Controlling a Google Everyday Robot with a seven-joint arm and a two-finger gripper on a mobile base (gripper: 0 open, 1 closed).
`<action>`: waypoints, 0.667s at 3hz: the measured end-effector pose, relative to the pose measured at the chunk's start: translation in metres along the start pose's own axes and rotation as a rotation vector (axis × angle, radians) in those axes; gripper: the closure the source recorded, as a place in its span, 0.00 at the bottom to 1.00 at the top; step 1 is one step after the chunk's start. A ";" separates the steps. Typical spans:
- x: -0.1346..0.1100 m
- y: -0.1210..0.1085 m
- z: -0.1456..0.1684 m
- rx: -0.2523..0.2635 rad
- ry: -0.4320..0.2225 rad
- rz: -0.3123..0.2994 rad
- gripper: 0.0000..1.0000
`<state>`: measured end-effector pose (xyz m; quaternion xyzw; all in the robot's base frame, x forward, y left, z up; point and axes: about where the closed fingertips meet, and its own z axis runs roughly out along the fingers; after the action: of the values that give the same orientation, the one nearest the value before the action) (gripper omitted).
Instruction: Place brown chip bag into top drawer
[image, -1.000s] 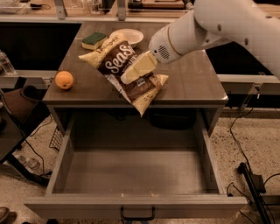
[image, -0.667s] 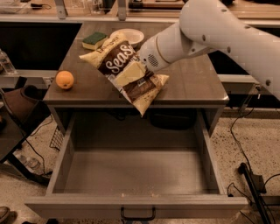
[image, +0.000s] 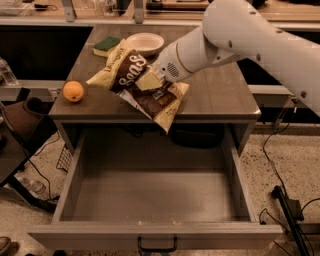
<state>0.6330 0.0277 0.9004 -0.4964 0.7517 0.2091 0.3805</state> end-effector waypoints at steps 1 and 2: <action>-0.001 0.001 0.001 -0.003 0.000 -0.001 0.95; -0.001 0.002 0.002 -0.005 0.001 -0.002 1.00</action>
Offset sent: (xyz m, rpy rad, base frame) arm -0.0004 0.0015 -0.0004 -0.0003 0.0008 0.0026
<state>0.6322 0.0306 0.8996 -0.4983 0.7507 0.2103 0.3793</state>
